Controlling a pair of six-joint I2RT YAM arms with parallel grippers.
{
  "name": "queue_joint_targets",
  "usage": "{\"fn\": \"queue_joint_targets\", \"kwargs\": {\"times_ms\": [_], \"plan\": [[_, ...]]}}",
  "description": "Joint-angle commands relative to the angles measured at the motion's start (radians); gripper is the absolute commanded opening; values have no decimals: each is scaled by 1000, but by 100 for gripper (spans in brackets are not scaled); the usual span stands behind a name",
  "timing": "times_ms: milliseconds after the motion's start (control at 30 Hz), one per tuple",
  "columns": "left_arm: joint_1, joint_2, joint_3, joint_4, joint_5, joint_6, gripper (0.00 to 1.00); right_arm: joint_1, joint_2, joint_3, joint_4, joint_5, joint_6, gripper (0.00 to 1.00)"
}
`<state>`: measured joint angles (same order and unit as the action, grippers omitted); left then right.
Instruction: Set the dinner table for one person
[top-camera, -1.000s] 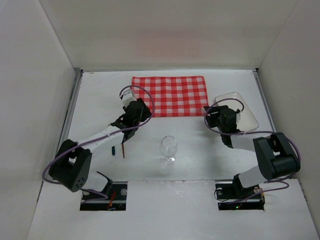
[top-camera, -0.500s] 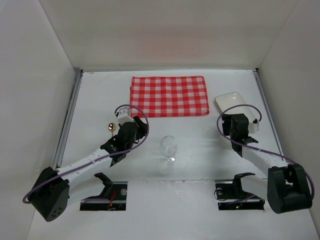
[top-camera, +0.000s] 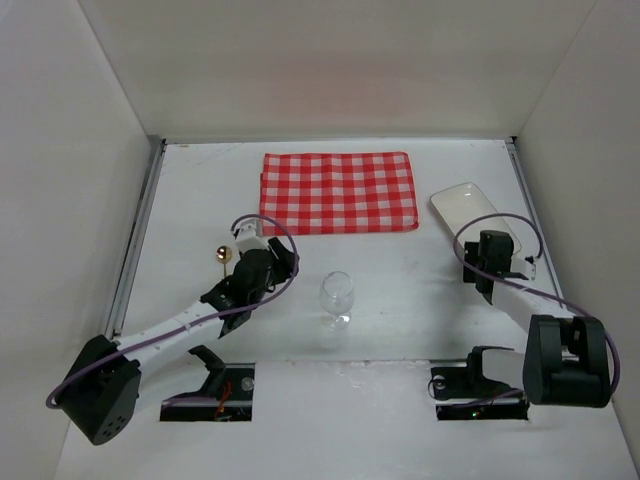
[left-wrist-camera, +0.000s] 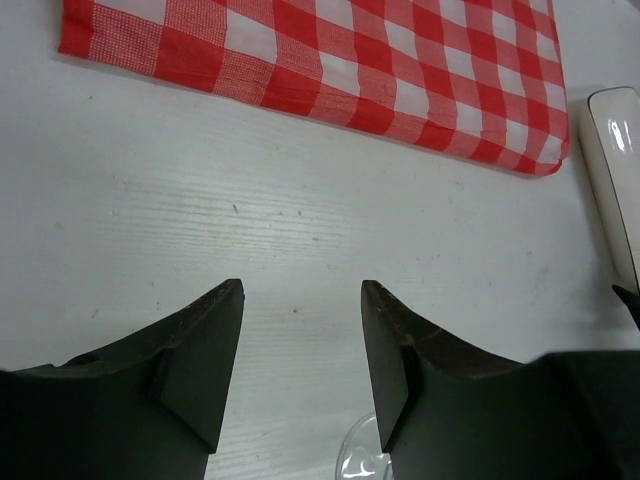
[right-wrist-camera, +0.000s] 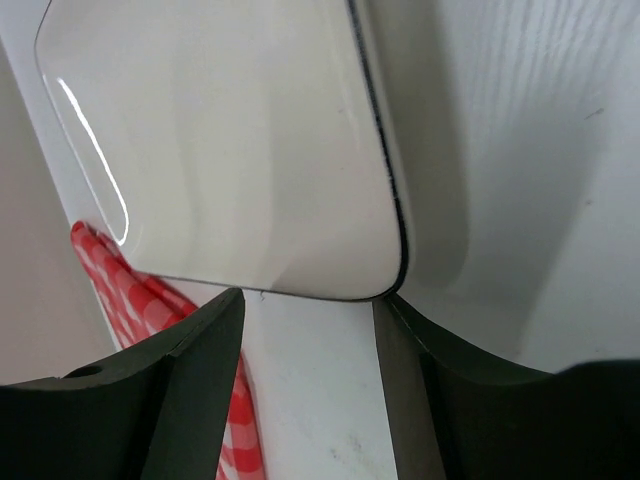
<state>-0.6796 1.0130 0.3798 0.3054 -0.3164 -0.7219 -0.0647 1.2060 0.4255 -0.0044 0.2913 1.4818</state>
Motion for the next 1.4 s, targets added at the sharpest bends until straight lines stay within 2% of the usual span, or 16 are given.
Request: {"fn": "queue_joint_targets", "kwargs": {"times_ms": [0,200,400,500,567,700,833,900,1000,1067,1100,1167,1267,1367], "plan": [[19,-27,-21,49,16,-2,48,-39,4,33,-31,19,-5,59],[35,-16,-25,52,11,-7,48,-175,56,53,3,16,-93,50],[58,-4,-36,70,16,-8,48,-198,156,76,83,-41,-111,45],[61,12,-36,74,17,-10,48,-195,139,59,99,-70,-120,43],[61,22,-32,75,23,-10,48,-182,112,24,101,-67,-127,46],[62,38,-32,86,34,-10,48,-137,83,-56,139,-79,-117,61],[61,44,-30,89,39,-14,48,-133,89,-60,164,-121,-104,61],[62,42,-33,89,39,-14,48,-131,118,-39,178,-106,-94,57],[64,38,-35,90,39,-16,48,-136,199,2,211,-128,-78,46],[70,33,-39,90,39,-16,48,-137,205,6,219,-135,-77,45],[71,30,-41,90,39,-16,48,-169,237,4,263,-171,-58,27],[74,26,-45,92,37,-17,48,-206,227,-13,268,-170,-60,16],[76,30,-50,107,39,-19,48,-264,190,-30,262,-162,-98,12],[73,55,-47,116,39,-22,48,-295,185,-18,256,-172,-126,13]]}}
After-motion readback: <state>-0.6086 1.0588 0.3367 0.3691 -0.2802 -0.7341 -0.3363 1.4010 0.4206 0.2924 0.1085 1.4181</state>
